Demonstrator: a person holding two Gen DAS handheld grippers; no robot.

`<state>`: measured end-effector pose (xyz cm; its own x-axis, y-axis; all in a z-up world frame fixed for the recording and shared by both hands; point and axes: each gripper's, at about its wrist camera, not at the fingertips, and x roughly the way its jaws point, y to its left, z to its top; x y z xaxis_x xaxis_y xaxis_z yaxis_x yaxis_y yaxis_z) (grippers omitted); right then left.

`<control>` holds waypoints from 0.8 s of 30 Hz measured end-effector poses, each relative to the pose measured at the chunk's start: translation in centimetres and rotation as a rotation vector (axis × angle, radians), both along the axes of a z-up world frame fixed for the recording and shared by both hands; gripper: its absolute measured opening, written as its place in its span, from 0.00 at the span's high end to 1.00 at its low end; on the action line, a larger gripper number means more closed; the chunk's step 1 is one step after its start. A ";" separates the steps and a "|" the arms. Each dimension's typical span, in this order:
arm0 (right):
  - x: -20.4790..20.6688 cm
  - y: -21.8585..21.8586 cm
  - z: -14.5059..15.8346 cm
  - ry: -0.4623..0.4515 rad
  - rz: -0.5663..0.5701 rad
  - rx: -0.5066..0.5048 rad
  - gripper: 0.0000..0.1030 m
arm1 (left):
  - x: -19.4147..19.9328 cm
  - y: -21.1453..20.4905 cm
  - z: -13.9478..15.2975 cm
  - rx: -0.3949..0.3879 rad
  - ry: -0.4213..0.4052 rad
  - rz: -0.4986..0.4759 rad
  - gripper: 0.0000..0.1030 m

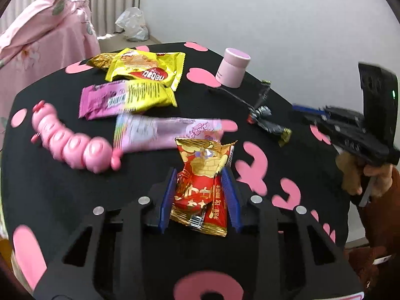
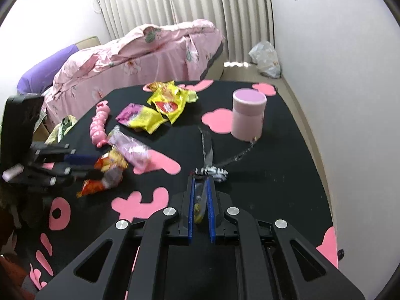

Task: Collect trash
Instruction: 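Grasp the black cable with the right tool while the left tool grasps the red candy pack, then carry the cable and candy pack into the trash bag and open both tools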

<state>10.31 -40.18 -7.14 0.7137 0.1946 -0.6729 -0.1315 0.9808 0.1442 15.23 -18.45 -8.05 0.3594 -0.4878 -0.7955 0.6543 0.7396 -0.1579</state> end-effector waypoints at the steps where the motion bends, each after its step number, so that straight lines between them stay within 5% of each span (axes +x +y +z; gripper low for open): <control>1: 0.1 0.2 0.1 -0.006 -0.015 -0.009 0.86 | -0.8 0.3 0.1 -0.001 -0.008 0.005 0.66; 3: 0.6 0.3 -0.1 0.002 -0.023 -0.008 0.55 | -1.8 0.7 0.4 -0.016 -0.018 0.020 0.66; 9: 3.7 1.1 -1.5 0.075 -0.056 -0.097 0.54 | -3.4 3.4 1.6 -0.033 -0.068 0.147 0.66; 13: 5.9 0.5 -3.1 0.154 -0.074 -0.035 0.54 | -3.6 5.6 2.5 -0.043 -0.098 0.219 0.66; 14: 6.0 0.6 -3.3 0.161 -0.069 -0.032 0.62 | -3.5 6.1 2.6 -0.046 -0.100 0.232 0.66; 24: 3.2 5.4 1.6 0.056 0.035 -0.123 0.68 | -4.6 11.4 4.7 -0.091 -0.180 0.344 0.66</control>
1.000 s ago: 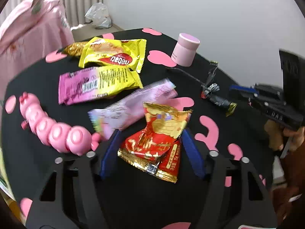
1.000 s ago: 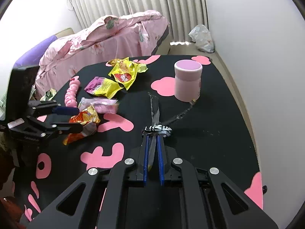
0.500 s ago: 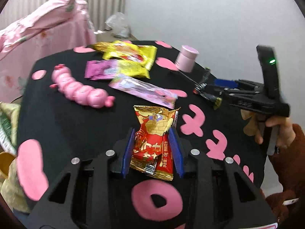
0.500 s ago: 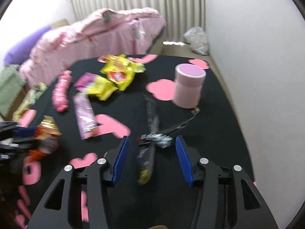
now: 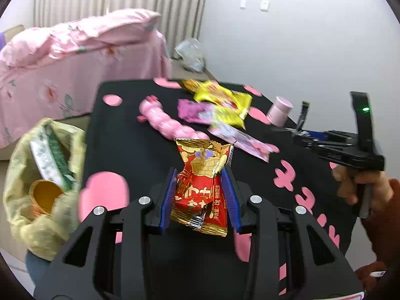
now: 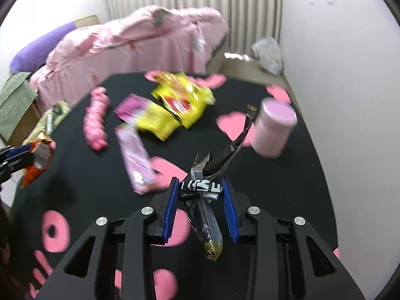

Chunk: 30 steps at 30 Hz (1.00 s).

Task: Collect trash
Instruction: 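Carry the cable and candy pack into the trash bag and open both tools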

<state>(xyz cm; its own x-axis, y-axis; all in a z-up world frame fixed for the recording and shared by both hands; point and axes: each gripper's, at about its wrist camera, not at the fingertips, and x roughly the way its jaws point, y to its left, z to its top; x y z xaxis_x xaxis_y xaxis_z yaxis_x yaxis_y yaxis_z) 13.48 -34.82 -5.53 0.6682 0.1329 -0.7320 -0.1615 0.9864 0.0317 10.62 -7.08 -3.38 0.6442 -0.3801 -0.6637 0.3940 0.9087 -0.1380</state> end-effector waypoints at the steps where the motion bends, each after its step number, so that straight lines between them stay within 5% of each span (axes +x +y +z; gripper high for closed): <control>1: -0.2 0.6 0.9 -0.019 0.016 0.001 0.68 | -0.2 0.7 0.4 -0.002 -0.017 0.012 0.66; 7: -0.7 7.1 6.7 -0.148 0.148 0.030 0.68 | -1.0 5.9 2.2 -0.036 -0.088 0.104 0.66; 13: 0.4 14.1 8.8 -0.192 0.261 0.014 0.68 | -1.2 13.1 3.0 -0.090 -0.132 0.278 0.66; 22: 1.7 24.1 8.3 -0.161 0.435 -0.006 0.68 | -1.4 21.6 2.2 -0.163 -0.131 0.514 0.65; 30: 4.3 30.1 6.5 -0.105 0.554 0.033 0.68 | 0.1 23.6 -0.5 -0.149 -0.064 0.612 0.65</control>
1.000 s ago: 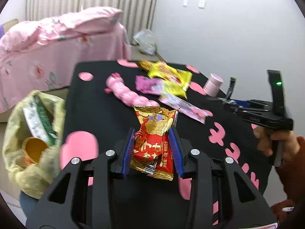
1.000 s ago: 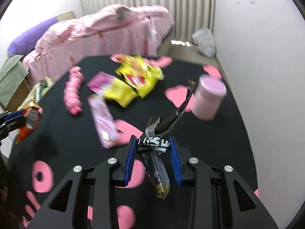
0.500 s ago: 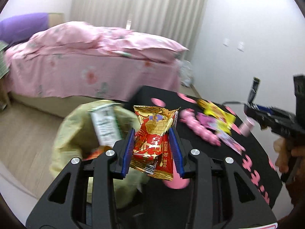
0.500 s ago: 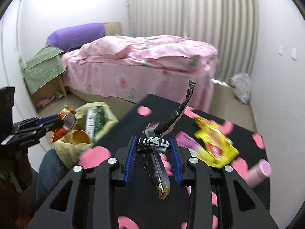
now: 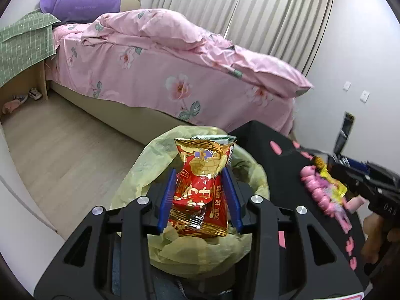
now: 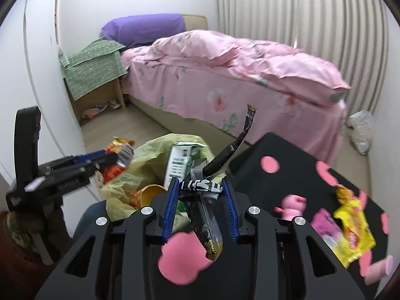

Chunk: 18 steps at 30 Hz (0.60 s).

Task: Collect trash
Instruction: 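Carry the cable and candy pack into the trash bag and open both tools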

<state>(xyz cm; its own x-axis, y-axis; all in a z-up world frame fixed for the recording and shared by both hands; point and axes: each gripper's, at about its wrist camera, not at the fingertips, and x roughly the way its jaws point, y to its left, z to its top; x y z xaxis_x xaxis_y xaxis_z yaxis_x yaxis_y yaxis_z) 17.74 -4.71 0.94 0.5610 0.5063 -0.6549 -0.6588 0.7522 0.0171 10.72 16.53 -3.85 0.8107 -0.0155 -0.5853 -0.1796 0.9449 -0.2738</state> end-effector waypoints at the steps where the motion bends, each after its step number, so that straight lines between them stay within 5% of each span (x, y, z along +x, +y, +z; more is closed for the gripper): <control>1: 0.5 0.6 -0.3 0.014 0.010 0.004 0.68 | 0.3 -0.1 -0.4 0.003 0.011 -0.001 0.65; 18: 6.2 5.7 -6.4 0.134 0.126 0.011 0.68 | 4.1 0.5 -3.6 -0.008 0.094 0.026 0.65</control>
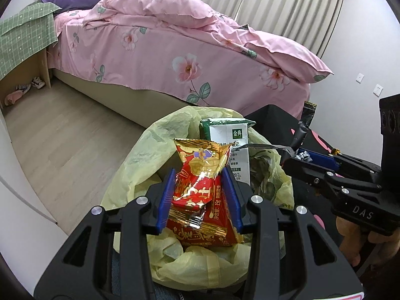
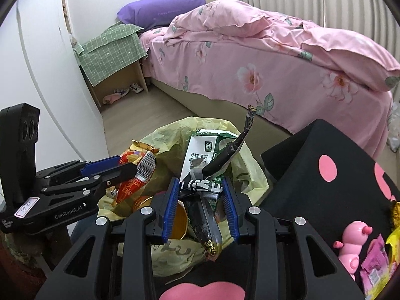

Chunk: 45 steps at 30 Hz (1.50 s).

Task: Collect trash
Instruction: 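Carry the cable and candy pack into the trash bag and open both tools, then move both open tools back over the table items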

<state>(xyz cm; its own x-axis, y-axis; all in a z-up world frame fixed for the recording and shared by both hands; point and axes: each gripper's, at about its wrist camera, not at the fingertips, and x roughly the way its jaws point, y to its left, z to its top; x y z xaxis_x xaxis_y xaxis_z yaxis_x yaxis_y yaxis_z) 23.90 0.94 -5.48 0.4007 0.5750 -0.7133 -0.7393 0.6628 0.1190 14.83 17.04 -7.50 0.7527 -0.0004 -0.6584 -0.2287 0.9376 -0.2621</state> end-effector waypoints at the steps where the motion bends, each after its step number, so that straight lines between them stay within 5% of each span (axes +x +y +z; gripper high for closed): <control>1: 0.1 0.0 0.0 -0.001 -0.001 0.004 0.67 | 0.0 0.1 0.0 -0.001 -0.001 0.004 0.62; 8: 0.7 -0.4 -0.5 0.042 -0.009 0.059 0.58 | -0.6 1.4 0.2 -0.089 -0.043 0.027 0.43; 16: 0.0 -2.2 1.3 0.020 -0.021 0.087 0.54 | -1.3 1.3 2.4 -0.090 -0.073 0.059 0.38; 24: -1.0 -9.4 4.7 -0.071 -0.124 0.073 0.53 | -1.5 -1.6 4.9 -0.041 -0.100 0.008 0.38; 34: -3.8 -21.6 4.7 -0.147 -0.250 -0.011 0.46 | 0.8 -11.8 5.7 -0.021 -0.136 -0.297 0.38; 45: -3.8 -32.7 1.4 -0.112 -0.456 -0.084 0.46 | 5.5 -24.0 4.4 0.011 -0.113 -0.636 0.38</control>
<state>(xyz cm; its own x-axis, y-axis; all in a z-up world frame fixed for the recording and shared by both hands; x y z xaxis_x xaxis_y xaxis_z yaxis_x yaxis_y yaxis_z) 20.14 -31.72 -4.09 0.6758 0.2645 -0.6880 -0.3757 0.9266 -0.0128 20.35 -6.93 -3.07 0.6720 -0.4631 -0.5778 0.4012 0.8836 -0.2415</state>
